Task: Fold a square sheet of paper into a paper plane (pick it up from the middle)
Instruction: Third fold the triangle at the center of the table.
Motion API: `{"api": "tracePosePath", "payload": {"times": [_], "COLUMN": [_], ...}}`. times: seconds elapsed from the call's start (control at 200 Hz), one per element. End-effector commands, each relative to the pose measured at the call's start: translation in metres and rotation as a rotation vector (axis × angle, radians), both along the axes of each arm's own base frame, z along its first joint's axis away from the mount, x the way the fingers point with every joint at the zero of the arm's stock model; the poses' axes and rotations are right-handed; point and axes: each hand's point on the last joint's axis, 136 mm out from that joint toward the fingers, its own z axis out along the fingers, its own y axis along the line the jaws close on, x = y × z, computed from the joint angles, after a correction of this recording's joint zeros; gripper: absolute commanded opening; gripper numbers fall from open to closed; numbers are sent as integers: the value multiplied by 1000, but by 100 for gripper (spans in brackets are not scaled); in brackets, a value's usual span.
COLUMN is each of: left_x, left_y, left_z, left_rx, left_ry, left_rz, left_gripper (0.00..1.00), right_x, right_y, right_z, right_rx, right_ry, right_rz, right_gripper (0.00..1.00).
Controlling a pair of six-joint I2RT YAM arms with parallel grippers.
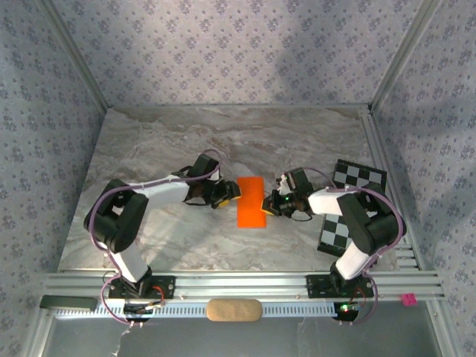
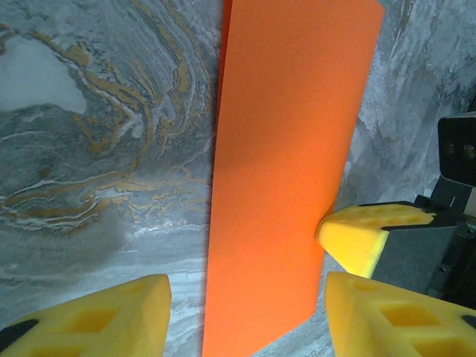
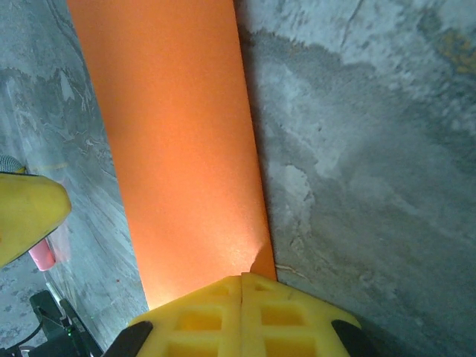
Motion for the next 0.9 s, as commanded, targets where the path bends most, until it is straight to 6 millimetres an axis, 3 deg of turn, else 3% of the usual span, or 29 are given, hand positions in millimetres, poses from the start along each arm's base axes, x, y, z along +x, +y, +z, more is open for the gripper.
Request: {"api": "tracePosePath", "payload": {"times": [0.0, 0.895], "left_x": [1, -11], "left_y": [-13, -33], "left_z": [4, -22], "left_rx": [-33, -16], "left_ry": [8, 97], "left_rz": [-26, -99], "left_gripper": [54, 45], "right_x": [-22, -24], "right_y": [-20, -34], "right_z": [-34, -38], "right_rx": [-96, -158], "right_ry": [129, 138], "right_rz": [-38, -81], "right_gripper": [3, 2]}}
